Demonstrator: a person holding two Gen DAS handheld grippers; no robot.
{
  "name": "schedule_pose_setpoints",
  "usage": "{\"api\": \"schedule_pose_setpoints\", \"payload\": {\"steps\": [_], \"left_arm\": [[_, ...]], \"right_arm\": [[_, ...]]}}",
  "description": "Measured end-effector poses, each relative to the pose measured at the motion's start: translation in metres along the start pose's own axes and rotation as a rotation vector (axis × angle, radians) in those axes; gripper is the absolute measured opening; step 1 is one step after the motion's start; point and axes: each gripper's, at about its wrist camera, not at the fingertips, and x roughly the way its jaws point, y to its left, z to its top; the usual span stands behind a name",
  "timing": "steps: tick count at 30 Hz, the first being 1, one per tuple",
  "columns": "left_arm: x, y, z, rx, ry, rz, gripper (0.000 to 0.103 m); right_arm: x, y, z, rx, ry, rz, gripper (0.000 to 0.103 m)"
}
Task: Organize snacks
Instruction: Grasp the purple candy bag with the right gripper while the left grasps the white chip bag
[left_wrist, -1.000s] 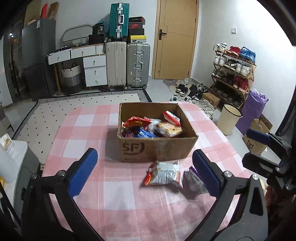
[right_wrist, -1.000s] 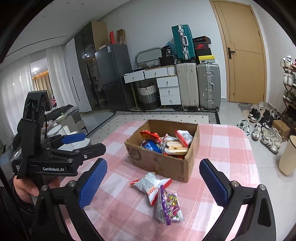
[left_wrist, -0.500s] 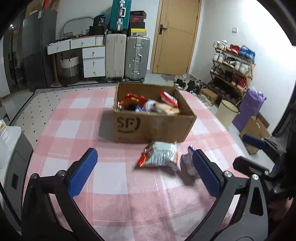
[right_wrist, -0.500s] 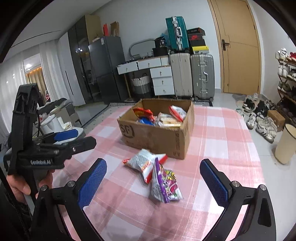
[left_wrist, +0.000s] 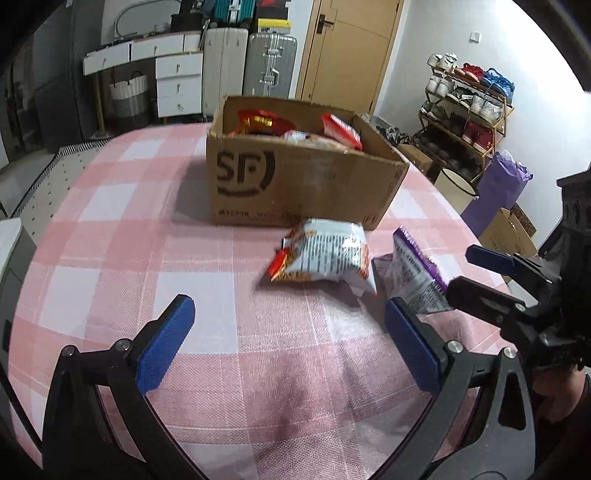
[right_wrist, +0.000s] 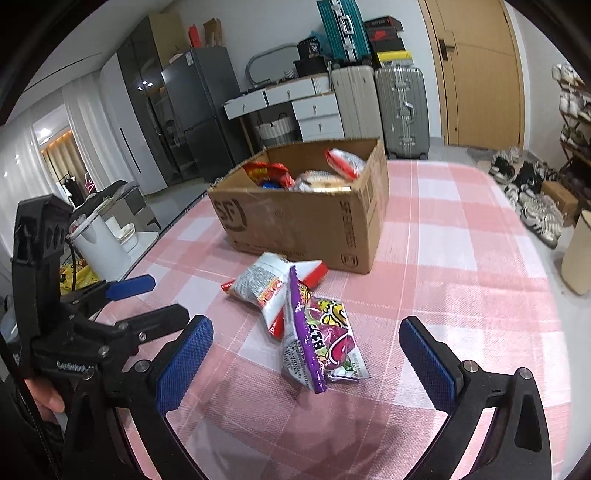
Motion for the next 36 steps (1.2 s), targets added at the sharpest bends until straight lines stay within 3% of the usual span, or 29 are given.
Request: {"api": "schedule_pose_setpoints", "payload": {"steps": [6, 17, 23, 26, 29, 36], "left_arm": [[0.019, 0.003, -0.005, -0.02, 0.036, -0.008, 0.102], [0.041, 0.011, -0.005, -0.037, 0.066, 0.004, 0.102], [0.049, 0.017, -0.011, -0.047, 0.089, 0.013, 0.102], [0.05, 0.021, -0.013, -0.051, 0.091, 0.017, 0.102], [0.048, 0.025, -0.015, -0.076, 0.09, 0.013, 0.102], [0.05, 0.026, -0.012, -0.077, 0.087, 0.036, 0.102]], "right_arm": [[0.029, -0.012, 0.0, 0.051, 0.064, 0.021, 0.102], [0.05, -0.016, -0.001, 0.079, 0.082, 0.063, 0.102], [0.061, -0.02, -0.006, 0.102, 0.117, 0.103, 0.074], [0.063, -0.02, -0.009, 0.106, 0.123, 0.117, 0.05], [0.063, -0.028, -0.012, 0.169, 0.123, 0.254, 0.045], [0.057, -0.033, -0.015, 0.177, 0.08, 0.216, 0.043]]}}
